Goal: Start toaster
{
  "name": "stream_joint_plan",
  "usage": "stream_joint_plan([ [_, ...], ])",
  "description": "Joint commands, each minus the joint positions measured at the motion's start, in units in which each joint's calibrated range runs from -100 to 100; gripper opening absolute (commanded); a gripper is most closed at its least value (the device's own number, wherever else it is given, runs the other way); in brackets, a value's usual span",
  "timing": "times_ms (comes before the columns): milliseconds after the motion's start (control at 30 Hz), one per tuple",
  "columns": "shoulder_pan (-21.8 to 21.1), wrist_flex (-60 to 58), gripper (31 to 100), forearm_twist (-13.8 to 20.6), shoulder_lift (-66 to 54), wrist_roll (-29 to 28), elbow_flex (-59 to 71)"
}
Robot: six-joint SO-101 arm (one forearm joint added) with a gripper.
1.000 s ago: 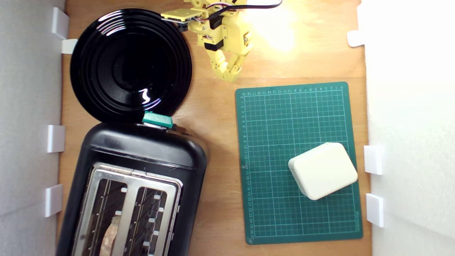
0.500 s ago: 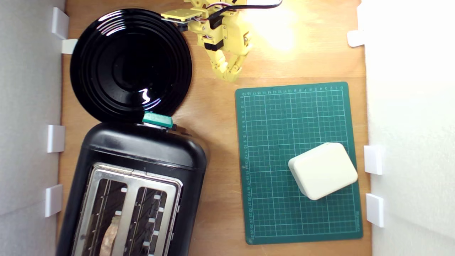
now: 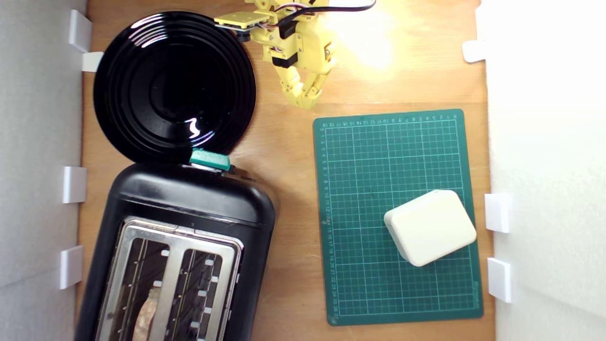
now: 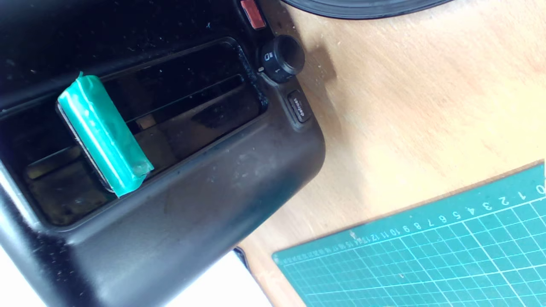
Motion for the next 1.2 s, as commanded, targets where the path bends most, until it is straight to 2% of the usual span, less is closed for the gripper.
stream_joint_plan([
  [0, -0.05, 0.76, 31.4, 0.48, -0.25, -0.1, 0.38],
  [1167, -0.05, 0.76, 31.4, 0.48, -0.25, -0.1, 0.38],
])
